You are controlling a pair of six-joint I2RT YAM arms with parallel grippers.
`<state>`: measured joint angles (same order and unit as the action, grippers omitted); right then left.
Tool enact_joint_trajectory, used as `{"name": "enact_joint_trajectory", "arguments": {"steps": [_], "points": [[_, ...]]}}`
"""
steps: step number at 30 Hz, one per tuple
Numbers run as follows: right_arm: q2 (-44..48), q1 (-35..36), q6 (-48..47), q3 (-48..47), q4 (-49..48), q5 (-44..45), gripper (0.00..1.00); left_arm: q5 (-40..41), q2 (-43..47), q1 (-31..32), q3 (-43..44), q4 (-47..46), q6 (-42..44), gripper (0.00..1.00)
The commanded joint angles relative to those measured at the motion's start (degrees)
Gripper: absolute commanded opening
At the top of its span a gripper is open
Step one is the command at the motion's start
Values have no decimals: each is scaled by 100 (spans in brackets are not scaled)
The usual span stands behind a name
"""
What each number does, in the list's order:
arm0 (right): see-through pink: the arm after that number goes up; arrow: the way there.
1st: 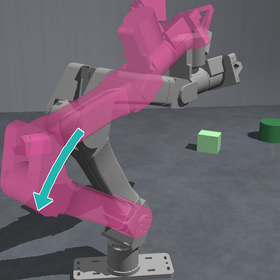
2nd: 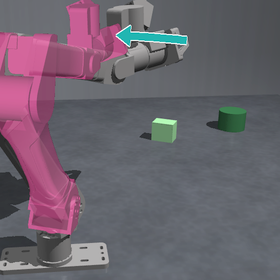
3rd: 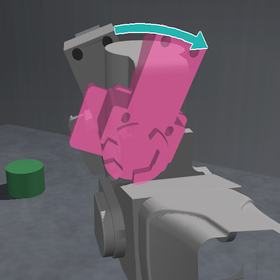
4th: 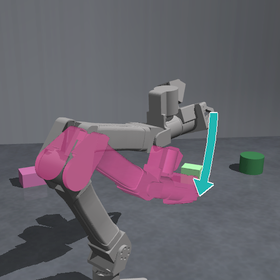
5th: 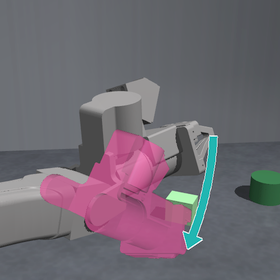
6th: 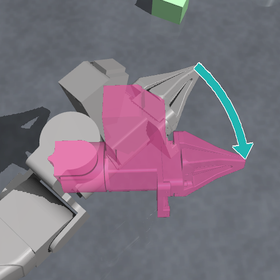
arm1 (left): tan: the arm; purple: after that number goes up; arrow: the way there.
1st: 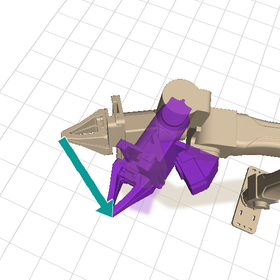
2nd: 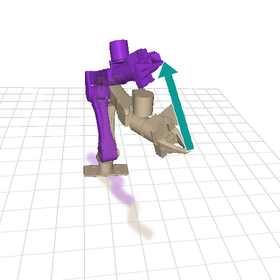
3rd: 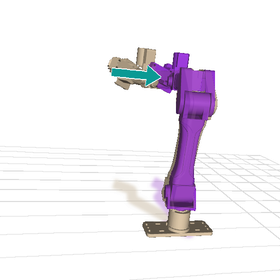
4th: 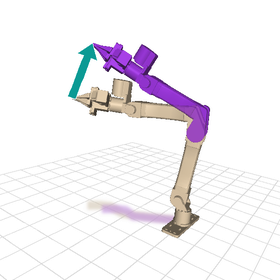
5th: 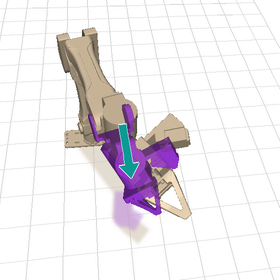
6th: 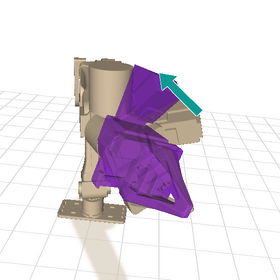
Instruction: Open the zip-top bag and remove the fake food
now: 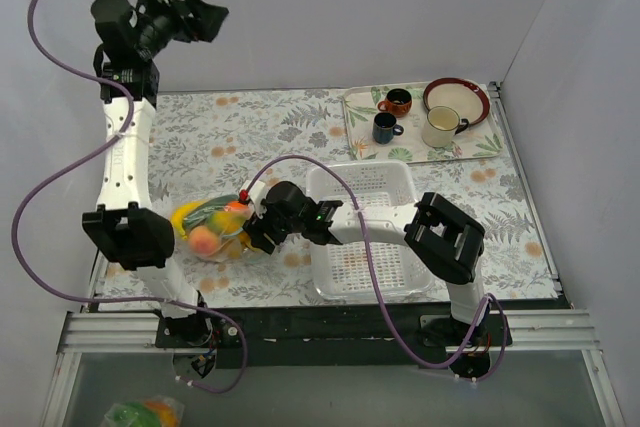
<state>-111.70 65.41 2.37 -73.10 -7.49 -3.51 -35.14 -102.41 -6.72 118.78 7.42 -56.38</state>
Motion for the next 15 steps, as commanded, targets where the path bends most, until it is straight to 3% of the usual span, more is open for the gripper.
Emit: {"name": "enact_joint_trajectory", "arguments": {"steps": [1, 5, 6, 9, 15], "points": [[-63, 95, -9, -20, 564, 34, 61, 1341, 643, -172, -1108, 2393, 2190, 98], [16, 130, -79, 85, 564, 359, 57, 2185, 1310, -504, -3331, 2949, 2807, 98], [51, 139, -79, 190, 529, 534, 56, 2317, 1599, -810, -4240, 2941, 2904, 98], [175, 157, -79, 410, 415, 816, 54, 2188, 2039, -1574, -5344, 3027, 3273, 98], [315, 165, -88, 490, 388, 1036, 53, 1247, 2313, -1824, -5752, 4037, 3888, 98]]}}
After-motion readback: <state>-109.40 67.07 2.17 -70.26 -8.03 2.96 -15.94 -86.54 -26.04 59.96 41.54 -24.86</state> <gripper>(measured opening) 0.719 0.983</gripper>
